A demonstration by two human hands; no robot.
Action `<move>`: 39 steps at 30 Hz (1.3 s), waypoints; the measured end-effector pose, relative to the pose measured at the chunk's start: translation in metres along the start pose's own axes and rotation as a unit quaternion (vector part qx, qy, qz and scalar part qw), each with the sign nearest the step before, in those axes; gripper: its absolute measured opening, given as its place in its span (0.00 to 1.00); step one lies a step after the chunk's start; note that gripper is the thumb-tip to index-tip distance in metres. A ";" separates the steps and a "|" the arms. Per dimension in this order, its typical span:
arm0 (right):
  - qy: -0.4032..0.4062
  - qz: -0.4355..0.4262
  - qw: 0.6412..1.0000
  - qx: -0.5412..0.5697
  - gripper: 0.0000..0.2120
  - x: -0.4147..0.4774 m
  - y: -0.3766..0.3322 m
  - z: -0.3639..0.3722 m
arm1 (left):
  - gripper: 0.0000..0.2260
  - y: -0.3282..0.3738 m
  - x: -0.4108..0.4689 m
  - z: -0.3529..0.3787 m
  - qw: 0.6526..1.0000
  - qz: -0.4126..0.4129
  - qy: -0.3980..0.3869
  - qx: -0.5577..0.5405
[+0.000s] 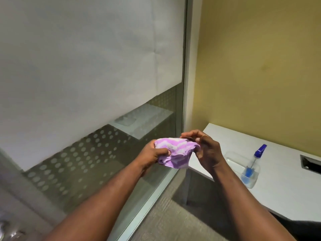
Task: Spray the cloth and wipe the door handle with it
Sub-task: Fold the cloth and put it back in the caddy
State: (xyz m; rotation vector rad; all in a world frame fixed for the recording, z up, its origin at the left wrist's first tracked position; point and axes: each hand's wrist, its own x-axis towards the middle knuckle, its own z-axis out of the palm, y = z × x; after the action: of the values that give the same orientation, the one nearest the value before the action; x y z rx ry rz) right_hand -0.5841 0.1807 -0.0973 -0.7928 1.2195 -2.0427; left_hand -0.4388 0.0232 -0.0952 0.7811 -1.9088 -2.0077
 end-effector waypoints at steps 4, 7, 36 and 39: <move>0.042 0.084 0.985 -0.145 0.19 -0.001 -0.012 -0.033 | 0.29 0.000 0.028 0.036 0.998 0.004 -0.010 0.060; 0.019 0.098 0.964 -0.246 0.18 -0.002 -0.013 -0.058 | 0.27 0.004 0.049 0.061 0.994 0.014 -0.042 0.104; 0.556 0.234 0.751 -0.269 0.23 0.137 0.116 -0.349 | 0.19 -0.094 0.384 0.296 0.917 -0.049 -0.278 0.281; 0.569 0.289 0.724 -0.264 0.21 0.146 0.136 -0.370 | 0.18 -0.112 0.411 0.313 0.881 -0.055 -0.327 0.336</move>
State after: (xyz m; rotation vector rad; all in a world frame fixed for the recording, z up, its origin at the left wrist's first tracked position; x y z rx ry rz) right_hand -0.9262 0.2131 -0.3391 0.8055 2.3635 -1.5280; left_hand -0.9271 0.0770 -0.2893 0.3371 -3.1075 -1.7894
